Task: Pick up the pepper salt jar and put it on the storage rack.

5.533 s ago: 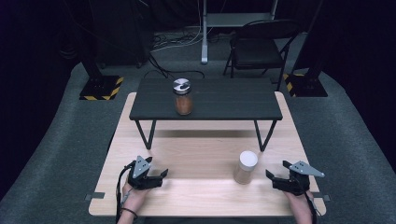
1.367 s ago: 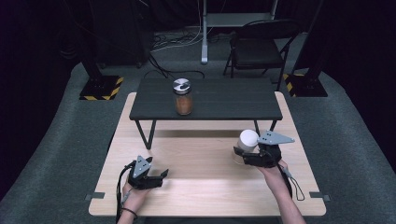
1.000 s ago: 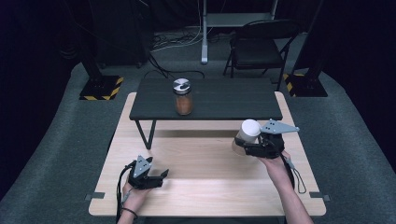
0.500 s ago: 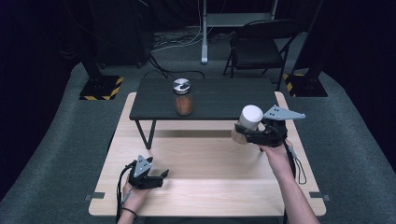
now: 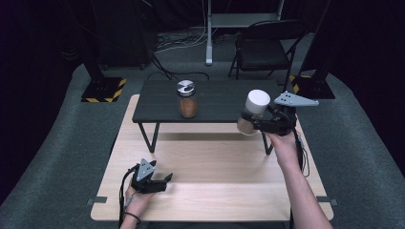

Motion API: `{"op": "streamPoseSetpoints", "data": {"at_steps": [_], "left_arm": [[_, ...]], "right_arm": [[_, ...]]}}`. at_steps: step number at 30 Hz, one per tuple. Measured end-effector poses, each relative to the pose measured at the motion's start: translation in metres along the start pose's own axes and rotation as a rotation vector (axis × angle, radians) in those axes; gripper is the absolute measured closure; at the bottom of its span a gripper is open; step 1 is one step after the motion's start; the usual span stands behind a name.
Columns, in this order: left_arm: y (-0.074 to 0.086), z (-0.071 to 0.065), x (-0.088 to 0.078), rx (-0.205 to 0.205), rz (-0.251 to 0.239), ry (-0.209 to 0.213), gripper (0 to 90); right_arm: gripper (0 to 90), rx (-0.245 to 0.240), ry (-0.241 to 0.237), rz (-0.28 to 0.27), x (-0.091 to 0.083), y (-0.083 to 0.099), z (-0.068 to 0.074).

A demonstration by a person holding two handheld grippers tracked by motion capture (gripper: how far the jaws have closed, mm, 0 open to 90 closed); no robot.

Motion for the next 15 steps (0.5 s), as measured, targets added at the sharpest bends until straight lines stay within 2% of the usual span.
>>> {"op": "streamPoseSetpoints", "data": {"at_steps": [10,15], "left_arm": [[0.0,0.0,0.0,0.0,0.002,0.002,14.1],[0.0,0.001,0.0,-0.002,0.002,0.003,14.1]], "right_arm": [[32.6,0.011,0.053,-0.021,0.011,-0.011,-0.006],[32.7,0.007,0.09,-0.002,0.021,-0.021,-0.007]]}}
Point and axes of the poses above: each handheld gripper's, and its own axes: x roughly forward along the jaws, y roughly out of its underside, z roughly to its left, the point moved 1 cm from there along x, roughly forward along the jaws, and after that the axes turned 4 degrees about z, right-handed, at the moved point
